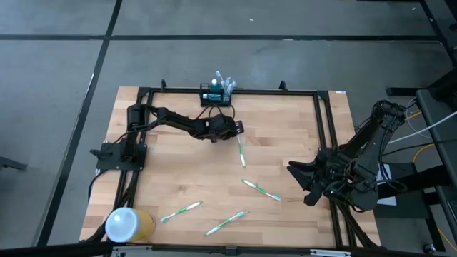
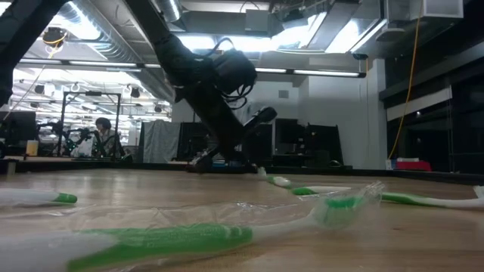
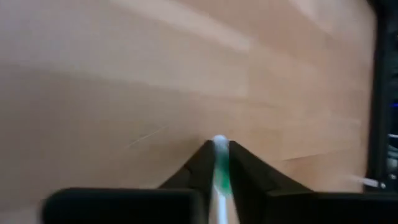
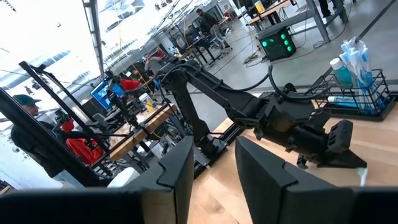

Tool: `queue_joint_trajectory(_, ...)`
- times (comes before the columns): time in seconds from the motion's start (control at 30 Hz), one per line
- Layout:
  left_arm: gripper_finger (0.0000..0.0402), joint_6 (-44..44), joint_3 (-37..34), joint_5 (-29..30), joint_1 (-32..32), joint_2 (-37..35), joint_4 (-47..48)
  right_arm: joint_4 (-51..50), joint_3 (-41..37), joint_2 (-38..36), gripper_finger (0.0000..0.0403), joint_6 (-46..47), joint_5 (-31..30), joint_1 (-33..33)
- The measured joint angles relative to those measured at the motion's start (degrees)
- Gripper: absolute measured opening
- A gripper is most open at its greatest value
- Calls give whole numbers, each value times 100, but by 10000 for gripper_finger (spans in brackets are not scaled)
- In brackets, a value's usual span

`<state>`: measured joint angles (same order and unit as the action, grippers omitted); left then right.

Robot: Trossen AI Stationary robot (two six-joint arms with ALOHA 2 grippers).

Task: Pick & Place toothbrushing station
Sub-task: Put the green toothbrush into the wire organizer

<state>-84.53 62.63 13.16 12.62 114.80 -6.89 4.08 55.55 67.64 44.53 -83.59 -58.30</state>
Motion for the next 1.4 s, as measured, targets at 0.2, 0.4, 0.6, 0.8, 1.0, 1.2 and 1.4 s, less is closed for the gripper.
queue_joint_trajectory(0.2, 3, 279, 0, 279, 20, -20, -534, 0, 0, 0, 120, 0, 2, 0)
queue_joint_trajectory(0.4, 2, 691, -4, 779, 36, -553, -397, 0, 0, 0, 120, 2, 0, 0)
queue_joint_trajectory(0.6, 2, 2222, -4, 1964, 22, -1788, 384, -18, 0, 0, 120, 0, -88, 0)
queue_joint_trajectory(0.8, 2, 3511, -1, 3759, 21, -3115, 1300, -117, 0, 0, 120, -19, -150, 0)
queue_joint_trajectory(1.0, 1, 4004, -366, 4748, 475, -3568, 612, -156, 0, 2, 120, -4, -149, 0)
queue_joint_trajectory(1.2, 1, 4715, -933, 4915, 1140, -3389, -1289, -151, -2, 0, 120, 210, -149, 0)
queue_joint_trajectory(1.4, 1, 5218, -1182, 4784, 1663, -3392, -2000, -126, 0, 0, 120, 446, -151, 2)
